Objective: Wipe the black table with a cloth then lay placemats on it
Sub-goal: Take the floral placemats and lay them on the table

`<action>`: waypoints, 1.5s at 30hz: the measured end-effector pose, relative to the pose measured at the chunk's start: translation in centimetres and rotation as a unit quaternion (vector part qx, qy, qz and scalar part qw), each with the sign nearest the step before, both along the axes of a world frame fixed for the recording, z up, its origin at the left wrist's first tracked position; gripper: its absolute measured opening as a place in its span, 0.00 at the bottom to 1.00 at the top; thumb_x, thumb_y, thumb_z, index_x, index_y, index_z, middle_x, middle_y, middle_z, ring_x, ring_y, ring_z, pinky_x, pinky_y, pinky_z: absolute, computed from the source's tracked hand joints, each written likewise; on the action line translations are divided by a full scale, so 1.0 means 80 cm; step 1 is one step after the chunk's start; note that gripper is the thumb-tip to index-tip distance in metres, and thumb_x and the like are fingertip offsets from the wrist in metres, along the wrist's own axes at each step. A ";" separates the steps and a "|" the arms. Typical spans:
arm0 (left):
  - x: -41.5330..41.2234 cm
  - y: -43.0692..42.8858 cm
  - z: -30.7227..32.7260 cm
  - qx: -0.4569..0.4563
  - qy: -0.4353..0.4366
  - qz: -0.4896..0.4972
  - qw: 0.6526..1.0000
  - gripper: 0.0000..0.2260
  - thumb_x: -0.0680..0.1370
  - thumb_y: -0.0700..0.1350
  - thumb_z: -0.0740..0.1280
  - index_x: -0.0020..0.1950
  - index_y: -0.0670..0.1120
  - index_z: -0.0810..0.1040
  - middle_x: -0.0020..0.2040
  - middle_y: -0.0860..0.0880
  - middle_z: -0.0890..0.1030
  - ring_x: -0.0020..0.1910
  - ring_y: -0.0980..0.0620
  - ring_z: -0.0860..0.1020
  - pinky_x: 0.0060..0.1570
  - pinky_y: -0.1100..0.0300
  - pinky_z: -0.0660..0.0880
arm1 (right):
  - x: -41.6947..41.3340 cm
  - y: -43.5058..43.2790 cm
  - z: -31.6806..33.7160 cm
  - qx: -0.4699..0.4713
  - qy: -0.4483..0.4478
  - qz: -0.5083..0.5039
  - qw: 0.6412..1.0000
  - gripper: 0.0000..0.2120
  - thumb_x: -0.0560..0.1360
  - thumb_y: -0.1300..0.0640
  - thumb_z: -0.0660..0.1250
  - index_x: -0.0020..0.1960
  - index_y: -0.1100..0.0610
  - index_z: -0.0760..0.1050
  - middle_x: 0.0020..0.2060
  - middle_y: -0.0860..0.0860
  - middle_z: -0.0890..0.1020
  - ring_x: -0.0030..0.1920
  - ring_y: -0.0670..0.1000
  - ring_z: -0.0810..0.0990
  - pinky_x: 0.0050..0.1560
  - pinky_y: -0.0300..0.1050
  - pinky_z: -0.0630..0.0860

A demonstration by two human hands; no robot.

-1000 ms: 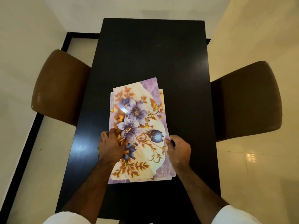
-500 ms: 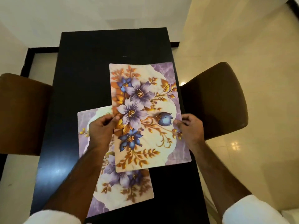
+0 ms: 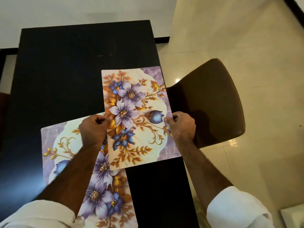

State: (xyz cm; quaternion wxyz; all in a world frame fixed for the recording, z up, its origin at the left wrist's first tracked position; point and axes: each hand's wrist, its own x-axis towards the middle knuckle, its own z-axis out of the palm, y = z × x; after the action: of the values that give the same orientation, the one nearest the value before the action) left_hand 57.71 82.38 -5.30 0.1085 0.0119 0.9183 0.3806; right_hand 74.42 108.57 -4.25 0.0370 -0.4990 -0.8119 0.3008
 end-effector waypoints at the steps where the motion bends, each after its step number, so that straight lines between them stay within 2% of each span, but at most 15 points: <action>1: 0.001 0.000 -0.001 -0.004 0.008 -0.001 1.000 0.16 0.80 0.55 0.77 0.57 0.43 0.89 0.49 0.49 0.88 0.42 0.55 0.82 0.41 0.68 0.71 | 0.000 0.001 0.000 -0.003 0.008 -0.006 1.000 0.19 0.78 0.42 0.78 0.61 0.54 0.87 0.50 0.50 0.89 0.43 0.48 0.86 0.44 0.45 0.86; 6: 0.000 -0.001 -0.004 0.002 0.033 0.005 0.999 0.17 0.79 0.56 0.78 0.57 0.43 0.90 0.50 0.46 0.89 0.46 0.50 0.85 0.43 0.65 0.76 | -0.004 0.003 0.001 -0.026 0.027 -0.022 0.999 0.18 0.78 0.45 0.79 0.62 0.56 0.88 0.51 0.51 0.89 0.44 0.47 0.85 0.44 0.42 0.84; 9: 0.004 0.001 -0.003 0.010 0.057 0.004 0.998 0.17 0.79 0.55 0.79 0.58 0.42 0.90 0.51 0.45 0.90 0.47 0.49 0.86 0.48 0.60 0.79 | -0.003 0.002 0.000 -0.028 0.038 -0.026 0.999 0.18 0.78 0.46 0.79 0.62 0.56 0.88 0.53 0.52 0.89 0.45 0.48 0.85 0.45 0.41 0.84; 14: 0.008 0.003 -0.006 0.015 0.074 0.014 0.997 0.20 0.79 0.56 0.78 0.60 0.41 0.90 0.52 0.43 0.90 0.49 0.47 0.87 0.53 0.52 0.83 | 0.000 0.002 -0.001 -0.026 0.046 -0.028 0.998 0.18 0.79 0.47 0.78 0.64 0.57 0.88 0.56 0.52 0.89 0.46 0.46 0.83 0.40 0.33 0.75; 21: 0.012 0.008 -0.005 0.009 0.075 0.025 0.997 0.20 0.79 0.57 0.78 0.62 0.42 0.89 0.54 0.43 0.90 0.50 0.47 0.87 0.53 0.55 0.81 | 0.004 0.002 -0.004 -0.022 0.057 -0.025 0.998 0.19 0.78 0.47 0.79 0.64 0.57 0.88 0.58 0.53 0.88 0.47 0.45 0.82 0.43 0.34 0.77; 27: 0.012 0.005 -0.006 0.013 0.079 0.030 0.996 0.21 0.79 0.59 0.78 0.60 0.43 0.90 0.52 0.46 0.90 0.48 0.50 0.87 0.53 0.53 0.84 | 0.005 0.002 -0.006 -0.027 0.058 -0.028 0.998 0.20 0.78 0.46 0.79 0.65 0.57 0.87 0.60 0.53 0.88 0.54 0.50 0.87 0.49 0.41 0.83; 31: 0.012 0.004 -0.005 0.009 0.075 0.035 0.997 0.20 0.78 0.59 0.78 0.59 0.43 0.90 0.51 0.46 0.90 0.48 0.49 0.87 0.54 0.49 0.86 | 0.005 0.001 -0.004 -0.018 0.058 -0.024 0.998 0.19 0.78 0.47 0.78 0.65 0.57 0.87 0.60 0.53 0.88 0.51 0.47 0.84 0.48 0.39 0.80; 37: 0.014 0.004 -0.004 0.012 0.064 0.042 0.997 0.19 0.78 0.59 0.78 0.58 0.44 0.90 0.50 0.47 0.90 0.46 0.51 0.87 0.52 0.52 0.85 | 0.004 -0.001 -0.004 -0.001 0.039 -0.019 0.999 0.18 0.78 0.48 0.79 0.64 0.57 0.88 0.59 0.53 0.88 0.49 0.46 0.83 0.41 0.32 0.73; 39: 0.013 0.003 -0.003 0.011 0.060 0.042 0.997 0.19 0.78 0.59 0.79 0.57 0.44 0.90 0.50 0.48 0.90 0.45 0.52 0.87 0.50 0.55 0.84 | 0.003 0.000 -0.004 0.003 0.033 -0.015 0.999 0.19 0.78 0.48 0.79 0.64 0.57 0.88 0.59 0.54 0.88 0.51 0.48 0.84 0.42 0.33 0.75; 42: 0.013 0.005 -0.002 0.007 0.055 0.042 0.998 0.18 0.78 0.58 0.79 0.56 0.44 0.89 0.47 0.50 0.88 0.44 0.53 0.85 0.46 0.63 0.79 | 0.003 0.000 -0.003 0.006 0.031 -0.010 0.999 0.19 0.78 0.48 0.79 0.64 0.58 0.87 0.58 0.54 0.88 0.52 0.51 0.86 0.47 0.41 0.82; 45: 0.015 0.002 0.001 0.034 0.060 0.062 0.996 0.16 0.78 0.56 0.80 0.54 0.44 0.87 0.45 0.52 0.86 0.44 0.53 0.84 0.45 0.60 0.82 | 0.003 0.001 0.001 -0.011 0.040 -0.013 0.999 0.19 0.78 0.47 0.78 0.64 0.58 0.87 0.56 0.54 0.89 0.50 0.50 0.87 0.49 0.47 0.87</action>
State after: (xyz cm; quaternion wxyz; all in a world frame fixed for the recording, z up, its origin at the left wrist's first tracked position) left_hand 58.90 82.51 -5.22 0.0287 -0.0190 0.9084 0.4166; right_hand 74.67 108.62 -4.17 0.0678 -0.4973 -0.8000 0.3288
